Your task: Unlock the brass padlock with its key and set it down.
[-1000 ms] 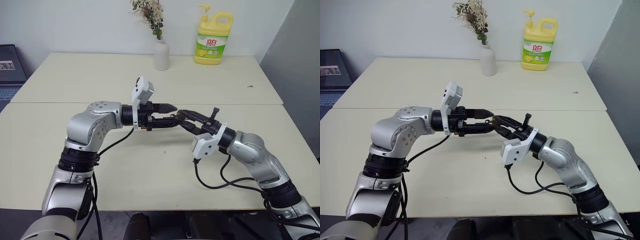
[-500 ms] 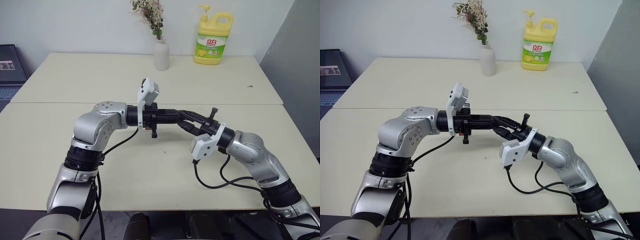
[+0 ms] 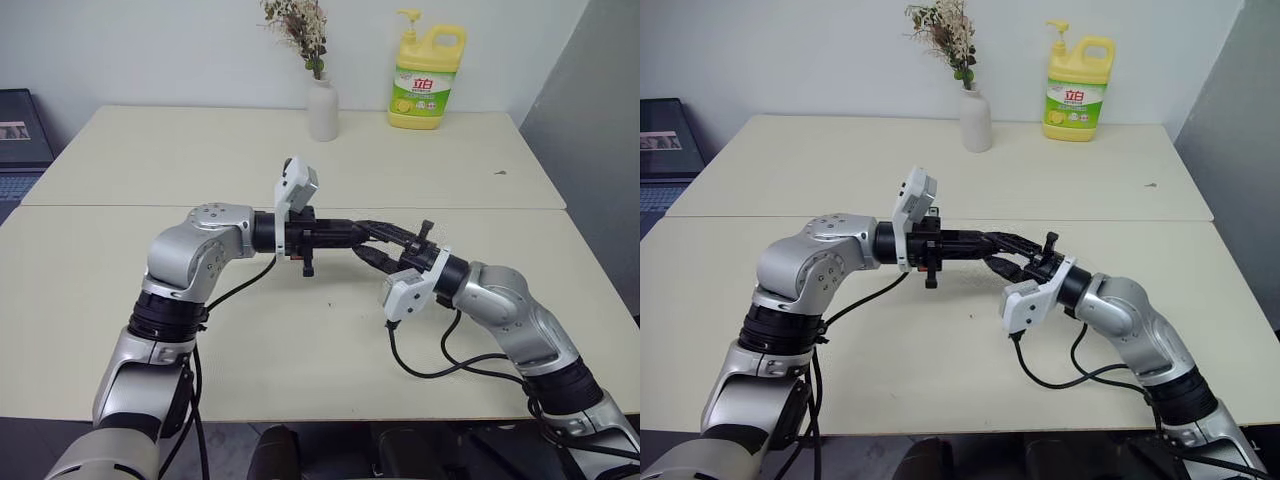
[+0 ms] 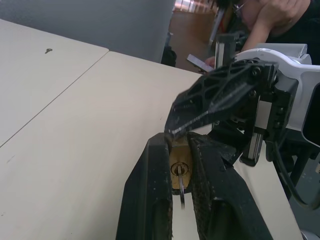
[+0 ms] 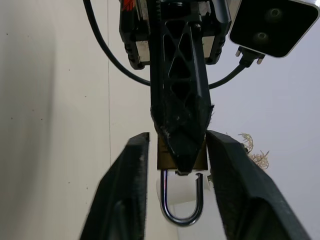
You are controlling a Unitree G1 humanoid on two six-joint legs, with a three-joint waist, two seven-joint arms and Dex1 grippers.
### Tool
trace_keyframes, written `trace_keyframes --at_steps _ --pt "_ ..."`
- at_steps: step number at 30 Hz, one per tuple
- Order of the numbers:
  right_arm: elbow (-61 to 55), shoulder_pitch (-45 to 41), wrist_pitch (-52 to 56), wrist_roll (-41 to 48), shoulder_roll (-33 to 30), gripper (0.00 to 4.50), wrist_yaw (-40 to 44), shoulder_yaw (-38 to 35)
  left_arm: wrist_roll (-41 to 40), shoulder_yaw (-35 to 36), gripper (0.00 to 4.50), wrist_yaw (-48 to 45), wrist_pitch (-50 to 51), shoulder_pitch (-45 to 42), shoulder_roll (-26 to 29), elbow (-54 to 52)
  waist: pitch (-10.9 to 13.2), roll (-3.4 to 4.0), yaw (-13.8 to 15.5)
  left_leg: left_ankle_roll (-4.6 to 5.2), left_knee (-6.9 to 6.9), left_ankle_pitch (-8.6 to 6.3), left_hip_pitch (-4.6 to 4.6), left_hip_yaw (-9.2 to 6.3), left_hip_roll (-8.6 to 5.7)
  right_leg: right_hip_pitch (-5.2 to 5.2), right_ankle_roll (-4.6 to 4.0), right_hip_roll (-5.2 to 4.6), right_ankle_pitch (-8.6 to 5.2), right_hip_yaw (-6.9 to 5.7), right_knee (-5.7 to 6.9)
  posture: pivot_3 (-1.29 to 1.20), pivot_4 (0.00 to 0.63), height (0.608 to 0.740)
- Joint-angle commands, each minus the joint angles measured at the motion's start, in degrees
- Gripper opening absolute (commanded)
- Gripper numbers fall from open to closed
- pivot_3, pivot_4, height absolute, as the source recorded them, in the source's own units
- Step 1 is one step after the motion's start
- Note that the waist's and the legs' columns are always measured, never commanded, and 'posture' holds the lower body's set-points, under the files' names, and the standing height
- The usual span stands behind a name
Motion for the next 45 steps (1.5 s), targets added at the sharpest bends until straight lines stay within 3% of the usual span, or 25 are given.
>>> trace_keyframes --at_steps 1,4,10,13,23,45 --pt "-1.5 0.0 0.2 0.4 -1.1 3.07 0.1 -1.7 -0.1 0.8 0.17 -0.5 -1.4 -0.4 0.4 -1.1 0.0 0.0 0.0 0.0 0.0 0.0 0.0 0.0 0.0 0.0 0.0 0.0 0.0 0.0 0.0 0.0 0.15 0.74" --pt "-1.8 1.2 0.6 0.3 -2.9 4.14 0.6 -2.7 0.0 1.2 0.17 -0.4 -1.7 -0.3 0.8 -0.9 0.0 0.0 0.0 0.0 0.0 0.0 0.0 0.0 0.0 0.0 0.0 0.0 0.0 0.0 0.0 0.0 0.15 0.74" --pt "-4.3 7.3 1.3 7.3 -8.6 4.16 3.9 -7.4 0.8 2.1 0.17 -0.9 -4.0 0.9 2.7 0.0 0.0 0.0 0.2 0.0 -0.01 0.0 -0.01 0.02 -0.01 0.0 0.0 0.0 -0.01 0.02 -0.02 0.0 0.15 0.74" --pt "-7.5 8.9 1.6 14.3 -9.8 3.53 6.9 -9.0 0.8 2.3 0.17 -1.3 -4.5 1.4 3.2 -0.1 0.0 0.0 0.1 0.01 0.0 0.0 0.01 0.02 -0.01 0.0 0.0 0.0 -0.01 0.01 0.0 0.0 0.15 0.74" --pt "-10.5 3.7 6.6 20.4 -6.0 0.01 10.1 -6.5 -0.4 2.0 0.17 -3.3 -4.0 1.7 3.7 -1.4 0.0 0.0 -0.1 0.01 0.0 0.0 0.04 0.0 -0.01 0.03 0.08 0.0 -0.05 0.0 0.02 0.0 0.15 0.74" --pt "-5.7 -1.3 8.3 18.3 -3.6 0.0 13.0 -2.6 -3.5 2.4 0.17 -4.9 -1.2 2.5 4.6 -5.0 0.0 0.0 0.2 0.01 0.0 0.0 0.01 -0.04 0.0 0.02 0.05 0.0 -0.05 -0.03 0.0 0.0 0.15 0.74"
